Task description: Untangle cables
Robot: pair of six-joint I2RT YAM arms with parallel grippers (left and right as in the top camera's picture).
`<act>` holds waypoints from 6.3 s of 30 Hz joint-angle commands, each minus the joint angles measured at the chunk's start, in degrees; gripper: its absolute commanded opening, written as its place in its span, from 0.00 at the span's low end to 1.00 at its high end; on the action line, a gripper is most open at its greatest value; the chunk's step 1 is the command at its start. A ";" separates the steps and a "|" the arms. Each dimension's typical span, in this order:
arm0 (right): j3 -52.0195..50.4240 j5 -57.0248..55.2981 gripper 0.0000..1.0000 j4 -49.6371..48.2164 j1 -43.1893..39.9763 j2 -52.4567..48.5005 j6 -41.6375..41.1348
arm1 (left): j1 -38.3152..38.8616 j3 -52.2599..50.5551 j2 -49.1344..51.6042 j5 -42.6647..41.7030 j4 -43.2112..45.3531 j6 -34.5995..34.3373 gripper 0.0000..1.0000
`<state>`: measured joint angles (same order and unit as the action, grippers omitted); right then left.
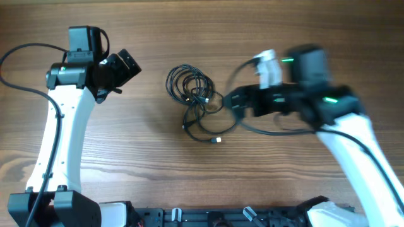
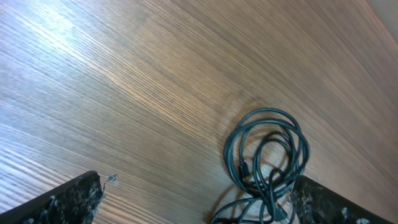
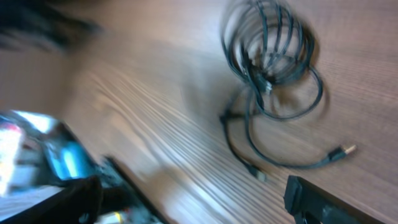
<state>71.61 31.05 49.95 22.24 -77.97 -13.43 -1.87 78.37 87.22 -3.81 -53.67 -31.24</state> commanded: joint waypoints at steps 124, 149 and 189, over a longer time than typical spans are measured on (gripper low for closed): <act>4.87 27.19 0.04 -61.83 7.45 1.29 -42.05 | 9.16 -0.76 4.42 -23.52 0.22 3.67 1.00; 4.87 17.97 0.04 -54.80 7.48 0.17 -42.03 | 12.17 -0.76 4.46 -30.14 -4.37 0.74 0.82; 10.99 26.08 0.04 -91.56 -12.98 8.07 -71.04 | 14.03 -0.76 4.74 -5.14 -0.74 -6.56 0.68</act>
<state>77.60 58.89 -38.37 10.96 -70.04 -66.98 12.05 77.84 91.46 -8.36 -54.39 -38.26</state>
